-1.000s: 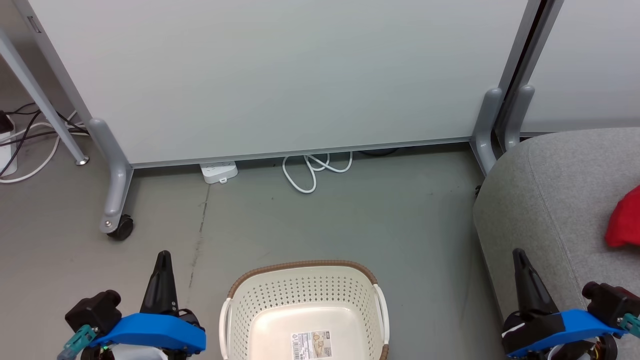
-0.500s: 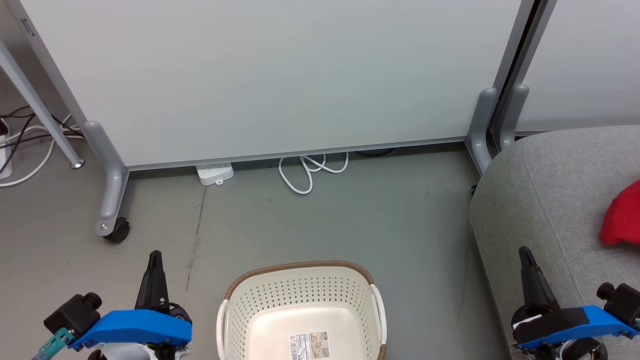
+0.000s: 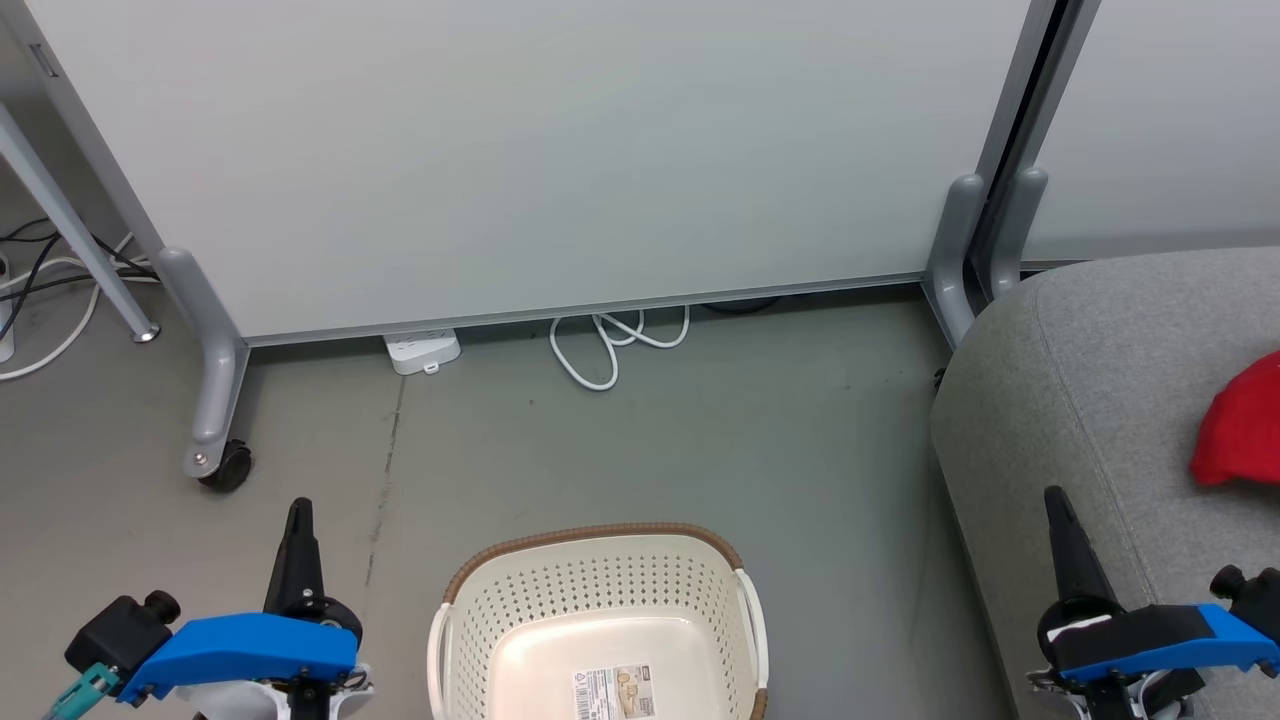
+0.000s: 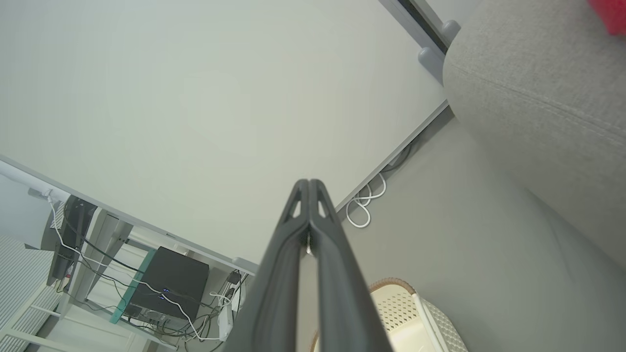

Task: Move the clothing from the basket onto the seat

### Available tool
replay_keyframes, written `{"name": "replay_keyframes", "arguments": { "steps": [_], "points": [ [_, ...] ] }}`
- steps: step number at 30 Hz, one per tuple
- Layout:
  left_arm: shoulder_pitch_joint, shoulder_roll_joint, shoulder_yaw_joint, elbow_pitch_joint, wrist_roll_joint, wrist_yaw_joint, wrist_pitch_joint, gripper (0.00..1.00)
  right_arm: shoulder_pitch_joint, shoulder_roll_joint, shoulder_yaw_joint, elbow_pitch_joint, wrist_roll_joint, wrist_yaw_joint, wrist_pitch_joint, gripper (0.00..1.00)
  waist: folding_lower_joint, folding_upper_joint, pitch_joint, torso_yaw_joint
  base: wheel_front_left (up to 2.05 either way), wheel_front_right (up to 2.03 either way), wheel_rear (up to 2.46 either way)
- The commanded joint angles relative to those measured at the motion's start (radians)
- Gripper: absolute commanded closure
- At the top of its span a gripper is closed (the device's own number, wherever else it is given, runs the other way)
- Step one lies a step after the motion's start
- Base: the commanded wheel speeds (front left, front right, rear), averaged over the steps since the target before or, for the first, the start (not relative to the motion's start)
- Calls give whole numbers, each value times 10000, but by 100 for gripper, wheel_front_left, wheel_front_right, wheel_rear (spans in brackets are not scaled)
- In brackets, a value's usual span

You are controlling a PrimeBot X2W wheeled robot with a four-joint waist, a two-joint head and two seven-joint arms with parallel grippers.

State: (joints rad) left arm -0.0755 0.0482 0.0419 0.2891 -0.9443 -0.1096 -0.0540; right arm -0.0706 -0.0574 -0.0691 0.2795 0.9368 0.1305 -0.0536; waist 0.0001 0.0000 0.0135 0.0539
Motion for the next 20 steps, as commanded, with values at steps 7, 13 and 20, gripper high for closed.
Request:
{"name": "replay_keyframes", "arguments": {
  "steps": [7, 13, 20],
  "points": [
    [-271, 24, 143, -192, -1022, -76, 256, 100, -276, 9, -90, -170, 1069, 3, 254, 100, 0, 0, -11, -56, 0, 0, 0],
    [-293, 24, 220, -224, -1679, -92, 427, 100, -304, 17, -136, -195, 1727, 3, 428, 100, 0, 0, -19, -99, 0, 0, 0],
    [-307, 26, 301, -260, -2402, -120, 610, 100, -333, 26, -183, -223, 2449, 3, 617, 100, 0, 0, -29, -150, 0, 0, 0]
  ]
}}
